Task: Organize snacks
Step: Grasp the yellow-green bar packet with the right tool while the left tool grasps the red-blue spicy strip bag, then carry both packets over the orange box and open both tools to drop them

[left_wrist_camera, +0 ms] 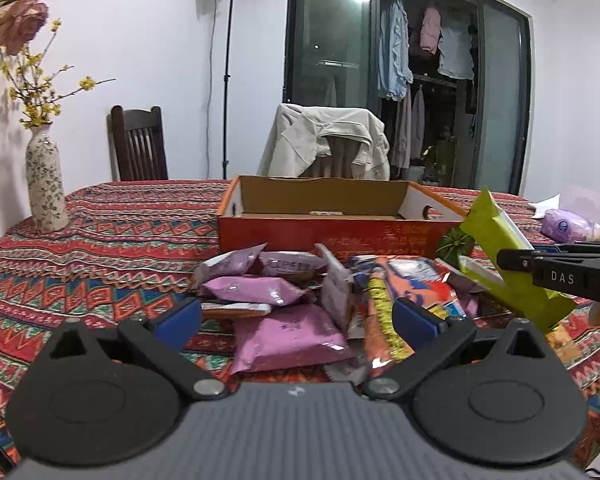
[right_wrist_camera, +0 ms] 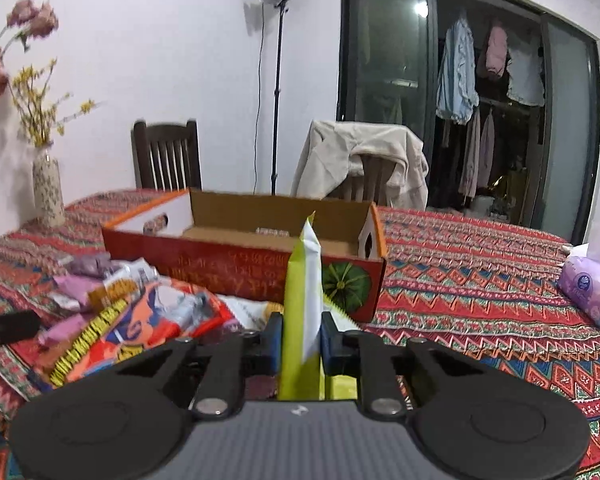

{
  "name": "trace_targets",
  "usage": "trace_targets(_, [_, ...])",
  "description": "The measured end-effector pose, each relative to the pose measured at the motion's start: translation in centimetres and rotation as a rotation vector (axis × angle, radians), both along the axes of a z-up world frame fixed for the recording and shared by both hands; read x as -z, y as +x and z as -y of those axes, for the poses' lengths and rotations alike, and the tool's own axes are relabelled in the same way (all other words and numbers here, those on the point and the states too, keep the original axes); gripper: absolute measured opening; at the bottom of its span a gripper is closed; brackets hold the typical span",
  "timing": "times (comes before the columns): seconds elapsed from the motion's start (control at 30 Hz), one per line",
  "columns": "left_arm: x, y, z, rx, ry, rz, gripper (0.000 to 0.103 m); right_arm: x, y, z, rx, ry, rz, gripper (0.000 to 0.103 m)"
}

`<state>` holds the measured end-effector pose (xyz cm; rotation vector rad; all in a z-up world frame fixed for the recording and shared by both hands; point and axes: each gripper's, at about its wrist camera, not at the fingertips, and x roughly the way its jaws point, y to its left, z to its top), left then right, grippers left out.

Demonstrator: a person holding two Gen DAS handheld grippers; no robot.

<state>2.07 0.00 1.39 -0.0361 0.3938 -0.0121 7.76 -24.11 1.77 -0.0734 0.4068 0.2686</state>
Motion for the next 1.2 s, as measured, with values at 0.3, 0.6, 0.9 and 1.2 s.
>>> trace_targets(0.3, [-0.4,2.0,4.3,0.037,0.004,-0.056,0.103,-0.3,-1.5,1.4,-0.026,0.042,0.037,0.018])
trace_targets(0.6, [0.0,4.5,7.9,0.002,0.020,-0.150,0.103,0.4,-1.7,3.3,-0.047,0.083,0.047,0.018])
trace_targets(0.9, [1.0,6.2,8.7,-0.095,0.013,-0.212,0.095,1.4,-1.9,3.6,-0.085,0.125,0.032,0.018])
trace_targets(1.2, [1.6,6.2,8.0,-0.085,-0.048,-0.254,0.071,1.7,-2.7,3.8,-0.093,0.133,0.027,0.018])
